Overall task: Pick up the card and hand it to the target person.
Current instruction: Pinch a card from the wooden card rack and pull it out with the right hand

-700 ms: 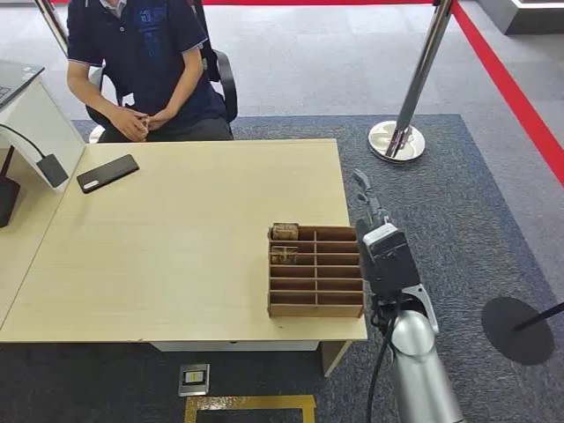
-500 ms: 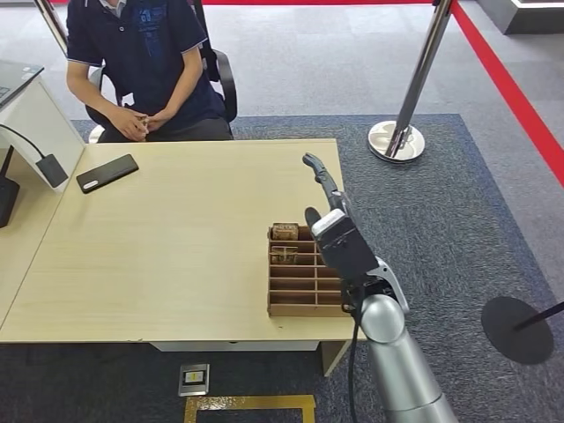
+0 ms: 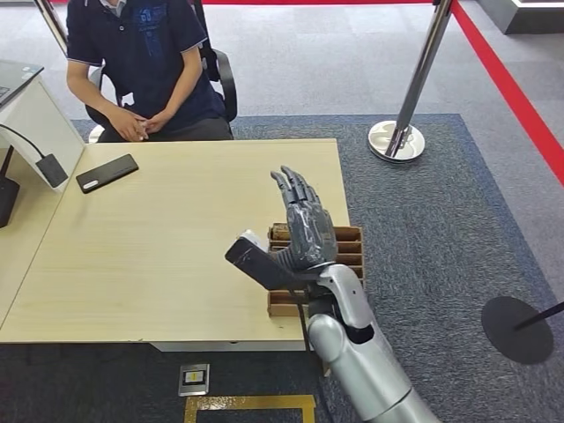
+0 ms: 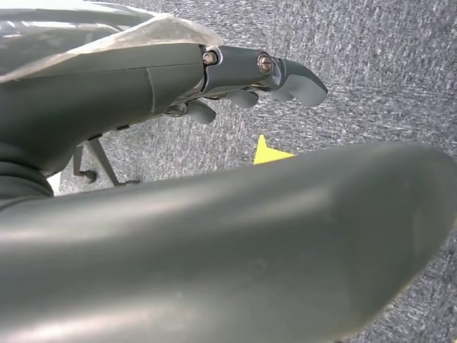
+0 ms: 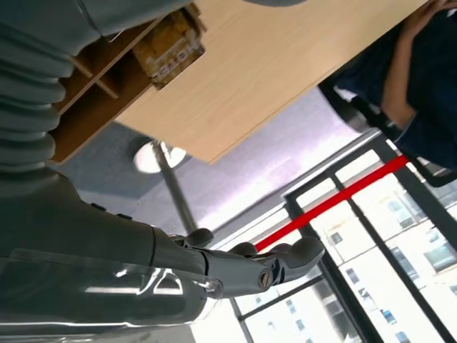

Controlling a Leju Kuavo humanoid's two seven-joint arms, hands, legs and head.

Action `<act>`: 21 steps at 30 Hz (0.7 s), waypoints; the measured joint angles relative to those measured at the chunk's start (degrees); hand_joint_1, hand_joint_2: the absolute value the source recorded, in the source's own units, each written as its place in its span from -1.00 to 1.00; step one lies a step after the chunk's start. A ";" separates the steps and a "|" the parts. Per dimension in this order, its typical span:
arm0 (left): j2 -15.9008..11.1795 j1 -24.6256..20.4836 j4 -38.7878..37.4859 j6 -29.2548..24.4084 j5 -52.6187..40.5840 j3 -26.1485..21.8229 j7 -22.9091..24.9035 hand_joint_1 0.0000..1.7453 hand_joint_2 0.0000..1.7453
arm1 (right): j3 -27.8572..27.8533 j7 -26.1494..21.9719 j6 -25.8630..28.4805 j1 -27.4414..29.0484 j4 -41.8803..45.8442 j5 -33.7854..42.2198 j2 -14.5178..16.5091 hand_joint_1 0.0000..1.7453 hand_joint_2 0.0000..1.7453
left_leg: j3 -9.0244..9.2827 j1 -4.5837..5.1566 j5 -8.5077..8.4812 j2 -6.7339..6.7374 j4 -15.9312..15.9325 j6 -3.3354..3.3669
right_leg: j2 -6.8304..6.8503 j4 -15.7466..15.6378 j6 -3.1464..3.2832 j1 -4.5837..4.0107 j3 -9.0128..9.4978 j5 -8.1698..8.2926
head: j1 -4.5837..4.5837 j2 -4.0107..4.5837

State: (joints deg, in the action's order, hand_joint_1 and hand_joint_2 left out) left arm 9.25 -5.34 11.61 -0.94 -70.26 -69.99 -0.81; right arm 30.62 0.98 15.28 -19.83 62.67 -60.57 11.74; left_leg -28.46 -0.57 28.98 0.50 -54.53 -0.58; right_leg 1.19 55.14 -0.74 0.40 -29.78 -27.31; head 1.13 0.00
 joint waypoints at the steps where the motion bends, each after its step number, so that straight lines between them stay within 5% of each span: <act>1: 0.01 0.00 0.00 0.00 -0.02 0.00 -0.01 -1.00 -1.00 | 0.37 1.44 0.71 0.37 0.18 -3.21 -0.05 -1.00 1.00 | 0.00 0.00 0.00 0.00 0.00 0.00 | 0.00 0.00 0.00 0.00 0.00 0.00 | 0.00 0.00; 8: 0.02 0.01 0.00 0.35 -0.37 0.00 -0.06 -1.00 -1.00 | 1.14 4.92 1.92 2.68 1.85 -15.39 -0.15 -1.00 1.00 | 0.00 0.00 0.00 0.00 0.00 0.00 | 0.00 0.00 0.00 0.00 0.00 0.00 | -0.01 0.00; 21: 0.02 0.01 0.00 0.44 -0.46 0.00 -0.78 -1.00 -1.00 | 1.01 2.80 0.45 2.90 0.32 -17.65 0.43 -0.96 1.00 | -0.01 0.00 0.00 0.00 0.00 0.00 | 0.00 0.01 0.01 0.00 0.00 0.00 | -0.01 0.00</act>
State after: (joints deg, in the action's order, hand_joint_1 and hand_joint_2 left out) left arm 9.27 -5.33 11.61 -0.50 -70.72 -69.99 -1.59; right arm 31.62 3.79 15.73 -16.93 62.99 -78.22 12.17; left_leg -28.47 -0.57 28.98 0.50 -54.53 -0.58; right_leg 1.19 55.14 -0.74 0.40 -29.78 -27.31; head 1.13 0.00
